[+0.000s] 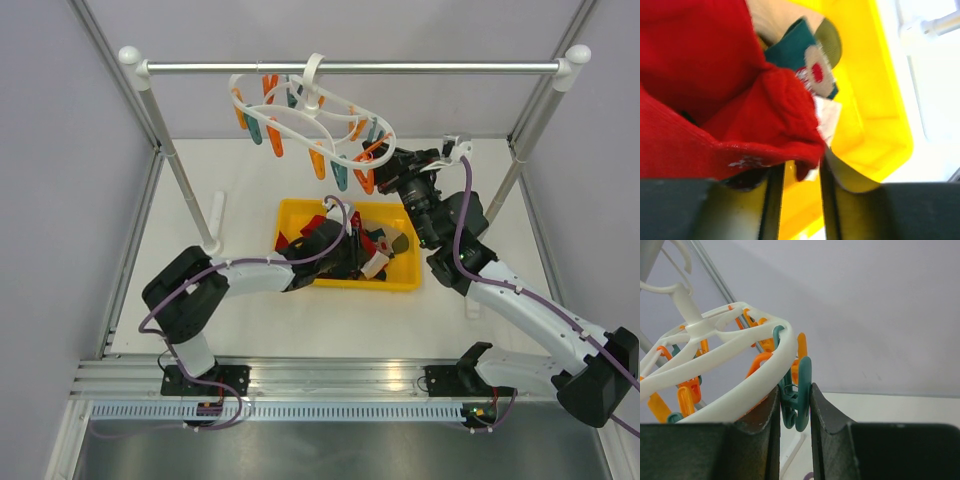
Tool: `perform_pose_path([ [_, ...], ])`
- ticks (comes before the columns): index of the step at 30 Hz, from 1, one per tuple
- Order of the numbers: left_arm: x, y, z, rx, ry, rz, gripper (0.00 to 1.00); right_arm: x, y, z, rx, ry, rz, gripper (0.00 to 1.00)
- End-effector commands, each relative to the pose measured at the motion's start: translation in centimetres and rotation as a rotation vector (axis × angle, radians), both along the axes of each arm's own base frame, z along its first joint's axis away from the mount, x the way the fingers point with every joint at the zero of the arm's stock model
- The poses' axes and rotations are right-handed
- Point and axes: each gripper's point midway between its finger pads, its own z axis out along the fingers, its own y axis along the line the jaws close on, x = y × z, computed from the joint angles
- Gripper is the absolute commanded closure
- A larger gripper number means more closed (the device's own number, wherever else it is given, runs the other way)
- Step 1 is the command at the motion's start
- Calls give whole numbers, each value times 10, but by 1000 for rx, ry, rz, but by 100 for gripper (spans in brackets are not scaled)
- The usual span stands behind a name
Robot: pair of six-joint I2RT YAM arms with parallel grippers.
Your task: Remove the socks clipped to the hanger
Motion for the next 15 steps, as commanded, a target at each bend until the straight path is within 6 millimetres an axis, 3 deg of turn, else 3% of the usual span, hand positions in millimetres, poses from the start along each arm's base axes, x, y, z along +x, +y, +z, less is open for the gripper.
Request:
perform_pose_path([
  [1,4,-8,56,-109,-109,-30,57,-5,-5,8,15,-10,-7,81],
  [3,4,-4,62,-101,-123,-26,53,-5,-4,8,15,-7,-5,76],
  [8,-1,7,87,-127,-162,-19,48,-6,-7,7,12,5,-11,49],
  [10,-5,13,96,-141,-178,-15,41,-6,-7,3,8,13,-9,40],
  [15,-12,28,111,-158,-211,-2,39,-13,-15,0,2,15,-18,30],
])
